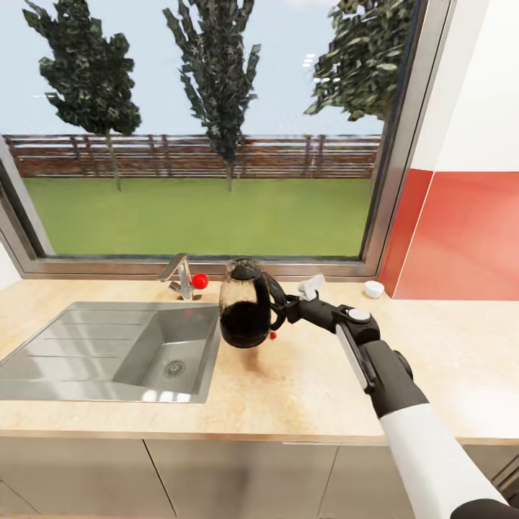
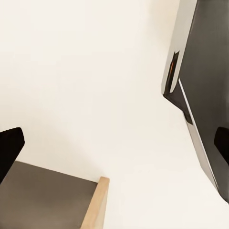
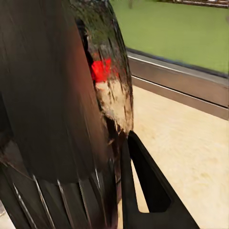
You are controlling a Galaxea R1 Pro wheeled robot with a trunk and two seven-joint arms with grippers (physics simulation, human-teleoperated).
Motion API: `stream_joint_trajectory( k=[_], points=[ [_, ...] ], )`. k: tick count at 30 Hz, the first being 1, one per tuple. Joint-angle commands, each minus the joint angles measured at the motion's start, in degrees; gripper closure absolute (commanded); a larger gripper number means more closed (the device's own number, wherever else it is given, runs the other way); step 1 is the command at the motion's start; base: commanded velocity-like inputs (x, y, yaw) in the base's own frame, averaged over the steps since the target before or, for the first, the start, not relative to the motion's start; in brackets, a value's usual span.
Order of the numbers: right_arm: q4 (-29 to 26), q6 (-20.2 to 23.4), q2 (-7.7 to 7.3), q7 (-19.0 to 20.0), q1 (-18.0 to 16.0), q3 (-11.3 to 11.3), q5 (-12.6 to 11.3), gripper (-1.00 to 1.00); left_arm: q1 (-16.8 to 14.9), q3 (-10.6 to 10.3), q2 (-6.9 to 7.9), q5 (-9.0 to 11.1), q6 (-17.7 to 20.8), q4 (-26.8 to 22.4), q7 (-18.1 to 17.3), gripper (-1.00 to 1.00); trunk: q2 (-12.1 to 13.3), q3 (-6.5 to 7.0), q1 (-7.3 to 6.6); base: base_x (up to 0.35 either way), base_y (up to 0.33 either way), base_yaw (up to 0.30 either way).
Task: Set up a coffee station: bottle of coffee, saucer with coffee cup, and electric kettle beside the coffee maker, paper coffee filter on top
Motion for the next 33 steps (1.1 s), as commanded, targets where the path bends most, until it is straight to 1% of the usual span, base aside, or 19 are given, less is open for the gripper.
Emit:
stream_joint_trajectory(
  k=[1,3,5,7,10,13,18,28,33],
  points=[
    [-1.13,1.32,0.09,0.19,-0.02,-0.03,0.01,1.0,-0.03,0.42,0.01,-0.61,-0.23,0.06,0.18,-1.0,-0.13,-0.12,0.03,-0.093,0.089,0.0],
    [-2.92,3.42,0.2,0.21,-0.03,0.05,-0.04,1.0,-0.03,0.42,-0.02,-0.61,-0.21,0.07,0.18,-1.0,-0.13,-0.12,0.03,-0.156,0.148,0.0],
    [-5.53,6.03,0.81,0.23,-0.02,0.2,-0.09,1.0,-0.03,0.42,-0.05,-0.61,-0.18,0.07,0.18,-1.0,-0.13,-0.12,0.03,-0.209,0.198,0.0],
    [-7.56,7.55,1.17,0.24,0.01,0.35,-0.1,1.0,-0.03,0.45,-0.01,-0.61,-0.1,0.05,0.23,-1.0,-0.13,-0.12,0.03,-0.224,0.213,0.0],
    [-8.91,9.0,1.35,0.24,0.03,0.48,-0.14,1.0,-0.03,0.47,-0.04,-0.61,-0.04,0.0,0.26,-1.0,-0.13,-0.12,0.03,-0.231,0.22,0.0],
    [-9.28,9.42,1.45,0.3,0.02,0.51,-0.24,1.0,-0.03,0.49,-0.06,-0.61,-0.02,-0.01,0.27,-1.0,-0.13,-0.12,0.03,-0.233,0.223,0.0],
    [-9.05,9.58,2.26,0.33,0.01,0.53,-1.08,1.0,-0.03,0.49,-0.06,-0.61,-0.01,-0.02,0.27,-1.0,-0.13,-0.12,0.03,-0.213,0.224,0.06],
    [-8.94,9.63,2.47,0.33,0.04,0.53,-1.35,1.0,-0.03,0.53,-0.12,-0.61,-0.01,-0.02,0.21,-1.0,-0.13,-0.12,0.03,-0.128,0.213,0.251],
    [-8.87,9.59,2.47,0.33,0.04,0.53,-1.36,1.0,-0.03,0.51,-0.23,-0.61,-0.01,-0.02,0.18,-1.0,-0.13,-0.12,0.03,-0.004,0.043,0.278]
  ],
)
